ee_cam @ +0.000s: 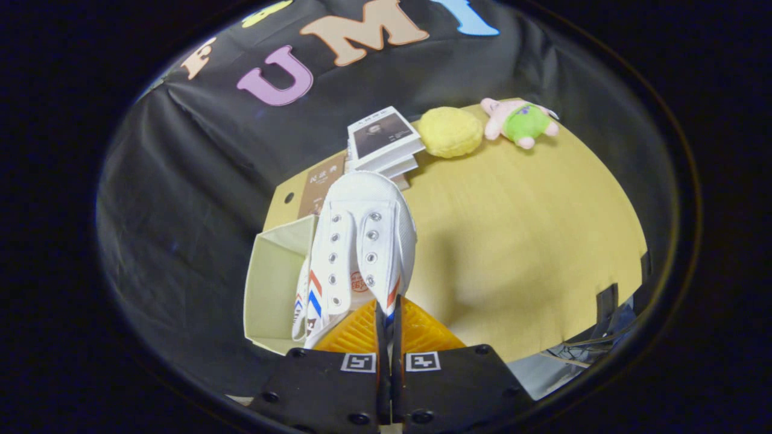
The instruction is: Open the storage box then place both shoes into the box .Put the left shoe in first, then the right shoe, with the right side of both shoes facing outward in a uniform manner.
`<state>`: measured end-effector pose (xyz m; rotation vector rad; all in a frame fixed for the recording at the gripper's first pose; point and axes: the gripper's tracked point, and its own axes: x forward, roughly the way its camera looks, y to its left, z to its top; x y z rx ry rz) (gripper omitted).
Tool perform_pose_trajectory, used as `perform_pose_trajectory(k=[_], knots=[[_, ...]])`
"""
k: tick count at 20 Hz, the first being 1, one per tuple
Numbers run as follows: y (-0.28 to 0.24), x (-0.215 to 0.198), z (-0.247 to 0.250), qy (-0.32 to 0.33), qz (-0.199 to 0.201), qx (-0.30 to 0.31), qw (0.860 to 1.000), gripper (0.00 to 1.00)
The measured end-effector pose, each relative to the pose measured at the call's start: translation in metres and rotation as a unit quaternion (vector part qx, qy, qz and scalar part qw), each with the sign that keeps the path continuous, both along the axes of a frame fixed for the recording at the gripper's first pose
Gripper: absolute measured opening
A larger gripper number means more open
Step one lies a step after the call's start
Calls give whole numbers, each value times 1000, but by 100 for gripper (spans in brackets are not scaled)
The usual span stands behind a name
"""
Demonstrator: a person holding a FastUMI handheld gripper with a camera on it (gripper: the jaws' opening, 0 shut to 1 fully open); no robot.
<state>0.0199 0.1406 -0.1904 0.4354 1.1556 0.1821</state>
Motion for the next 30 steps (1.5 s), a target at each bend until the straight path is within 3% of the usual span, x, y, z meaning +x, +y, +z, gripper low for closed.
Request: perform_pose_trajectory(k=[12, 19, 26, 30], knots=[[120, 5, 4, -2, 37, 43, 998, 4], [151, -2, -20, 14, 66, 28, 997, 4], [144, 7, 3, -61, 54, 32, 996, 100], [115, 2, 38, -147, 60, 11, 987, 100]])
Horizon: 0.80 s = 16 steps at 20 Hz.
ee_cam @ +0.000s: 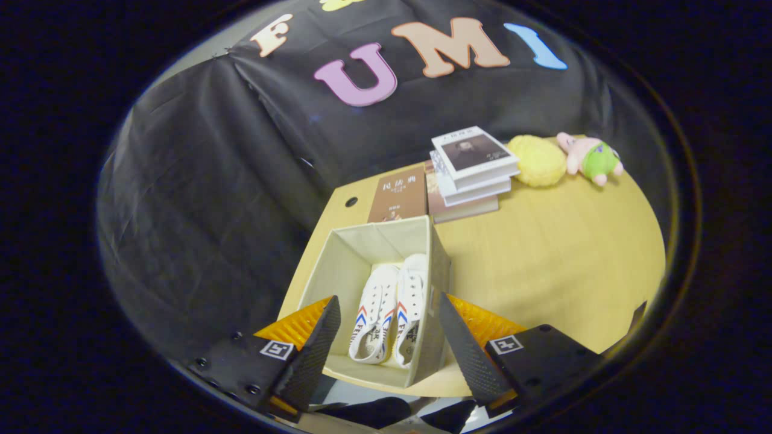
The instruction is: Open the storage box then place both shoes into the box .Put the left shoe in first, then the right shoe, with the right side of both shoes facing outward in a uniform manner.
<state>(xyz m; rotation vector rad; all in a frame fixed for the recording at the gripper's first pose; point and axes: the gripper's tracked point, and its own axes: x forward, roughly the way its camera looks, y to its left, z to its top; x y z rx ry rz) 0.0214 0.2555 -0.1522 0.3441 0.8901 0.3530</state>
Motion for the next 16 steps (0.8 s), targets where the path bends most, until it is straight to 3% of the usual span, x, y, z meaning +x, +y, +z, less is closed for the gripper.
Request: perform_pose_trajectory(k=[9, 13, 16], knots=[[-123, -13, 86, -168, -89, -31, 981, 100], [-173, -19, 113, -227, -131, -49, 964, 100], [-211, -26, 132, -282, -165, -76, 942, 100]])
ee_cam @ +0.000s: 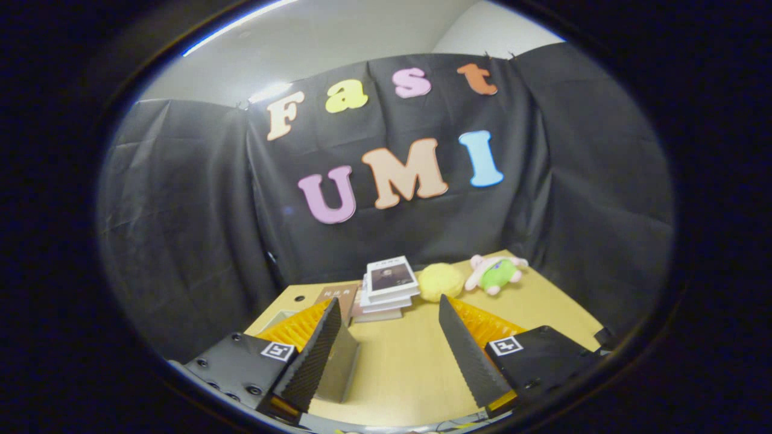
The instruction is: Open the storage box then place both shoes into the box .Put the left shoe in first, then the right shoe, with the right side of both shoes facing outward in a uniform manner.
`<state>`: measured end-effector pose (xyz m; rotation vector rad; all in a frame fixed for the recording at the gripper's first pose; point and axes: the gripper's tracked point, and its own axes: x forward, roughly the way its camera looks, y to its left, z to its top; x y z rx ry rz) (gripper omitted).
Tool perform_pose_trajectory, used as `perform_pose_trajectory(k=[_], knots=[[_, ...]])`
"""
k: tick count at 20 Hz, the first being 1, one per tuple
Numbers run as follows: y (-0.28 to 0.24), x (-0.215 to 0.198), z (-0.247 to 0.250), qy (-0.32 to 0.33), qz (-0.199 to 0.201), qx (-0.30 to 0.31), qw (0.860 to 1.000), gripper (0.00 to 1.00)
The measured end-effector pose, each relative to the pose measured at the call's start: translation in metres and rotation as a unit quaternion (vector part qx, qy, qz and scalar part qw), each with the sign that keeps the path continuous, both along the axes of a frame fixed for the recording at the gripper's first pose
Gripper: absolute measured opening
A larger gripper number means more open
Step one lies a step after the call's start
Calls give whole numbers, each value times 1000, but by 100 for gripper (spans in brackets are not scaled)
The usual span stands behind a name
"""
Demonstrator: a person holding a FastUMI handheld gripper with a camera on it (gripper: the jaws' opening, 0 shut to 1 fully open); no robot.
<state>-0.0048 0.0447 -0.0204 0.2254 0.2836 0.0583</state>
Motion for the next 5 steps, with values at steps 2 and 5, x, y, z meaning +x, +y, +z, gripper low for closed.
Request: perform_pose_trajectory(k=[2, 5], knots=[[-19, -8, 2, -21, -18, -28, 999, 100], [-42, -14, 11, -43, -43, -58, 996, 100]])
